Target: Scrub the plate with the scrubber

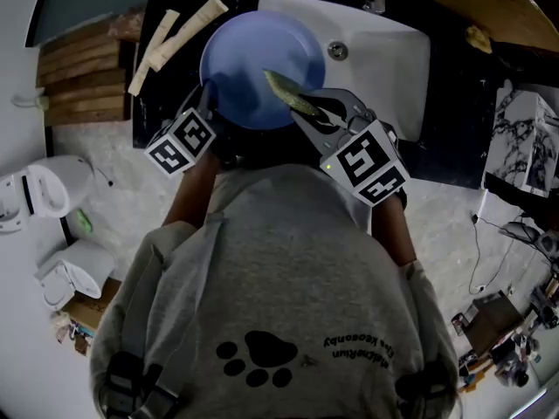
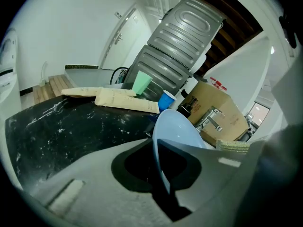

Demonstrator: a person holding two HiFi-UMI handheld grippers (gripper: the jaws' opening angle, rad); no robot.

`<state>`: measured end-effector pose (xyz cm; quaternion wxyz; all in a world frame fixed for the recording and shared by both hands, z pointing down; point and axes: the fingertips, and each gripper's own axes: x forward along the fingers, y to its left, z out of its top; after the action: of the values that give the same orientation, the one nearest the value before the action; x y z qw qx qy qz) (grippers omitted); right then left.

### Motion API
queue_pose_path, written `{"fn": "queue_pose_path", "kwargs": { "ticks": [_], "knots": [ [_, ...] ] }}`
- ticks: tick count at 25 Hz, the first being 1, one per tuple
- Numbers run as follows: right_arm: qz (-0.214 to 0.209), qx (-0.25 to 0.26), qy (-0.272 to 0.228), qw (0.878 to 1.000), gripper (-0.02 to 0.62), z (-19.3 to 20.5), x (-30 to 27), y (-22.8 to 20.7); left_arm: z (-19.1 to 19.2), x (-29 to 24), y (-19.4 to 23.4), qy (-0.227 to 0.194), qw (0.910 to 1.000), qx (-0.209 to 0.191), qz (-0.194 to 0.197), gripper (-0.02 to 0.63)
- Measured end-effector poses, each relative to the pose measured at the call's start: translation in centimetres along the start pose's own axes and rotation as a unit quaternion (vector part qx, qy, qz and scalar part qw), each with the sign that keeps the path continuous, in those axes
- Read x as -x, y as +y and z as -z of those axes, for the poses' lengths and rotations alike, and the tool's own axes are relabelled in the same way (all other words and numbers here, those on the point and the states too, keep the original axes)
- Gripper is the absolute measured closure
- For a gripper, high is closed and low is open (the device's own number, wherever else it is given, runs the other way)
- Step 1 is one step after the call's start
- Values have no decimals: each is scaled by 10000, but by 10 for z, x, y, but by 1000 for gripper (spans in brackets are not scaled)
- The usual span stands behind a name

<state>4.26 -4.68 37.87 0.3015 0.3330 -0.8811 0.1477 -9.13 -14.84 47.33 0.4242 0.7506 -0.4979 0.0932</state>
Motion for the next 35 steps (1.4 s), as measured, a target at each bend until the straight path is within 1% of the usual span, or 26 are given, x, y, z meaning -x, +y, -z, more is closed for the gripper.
{"fn": "queue_pose_path", "kwargs": {
  "ticks": [3, 8, 11, 13, 18, 23, 26, 29, 31, 35],
  "knots": [
    [188, -119, -97, 9997, 520, 3, 6, -10, -3, -5, -17, 85, 9994, -269, 195, 587],
    [523, -254, -239, 9980, 520, 8, 17, -29, -4, -21, -45, 240, 9976, -433, 493, 588],
    [743, -402, -260, 9961, 520, 15, 25, -42, 0, -33, -59, 412, 9956, -609, 575, 588],
    [881, -516, -254, 9944, 520, 21, 31, -50, 4, -43, -73, 549, 9935, -713, 701, 588],
    [1133, -810, -202, 9900, 520, 39, 39, -71, 23, -74, -100, 932, 9873, -831, 982, 588],
    [1317, -1114, -74, 9850, 520, 62, 42, -94, 37, -108, -116, 1234, 9812, -1105, 985, 586],
    [1386, -1284, 1, 9820, 520, 75, 40, -107, 48, -126, -119, 1407, 9786, -1110, 1014, 586],
    [1416, -1401, 49, 9800, 520, 85, 36, -120, 61, -140, -114, 1609, 9764, -1125, 897, 586],
    [1414, -1473, 84, 9789, 520, 92, 31, -127, 70, -149, -114, 1727, 9750, -1072, 902, 586],
    [1392, -1567, 249, 9775, 520, 108, 21, -133, 81, -161, -109, 1838, 9733, -1106, 821, 585]
  ]
}}
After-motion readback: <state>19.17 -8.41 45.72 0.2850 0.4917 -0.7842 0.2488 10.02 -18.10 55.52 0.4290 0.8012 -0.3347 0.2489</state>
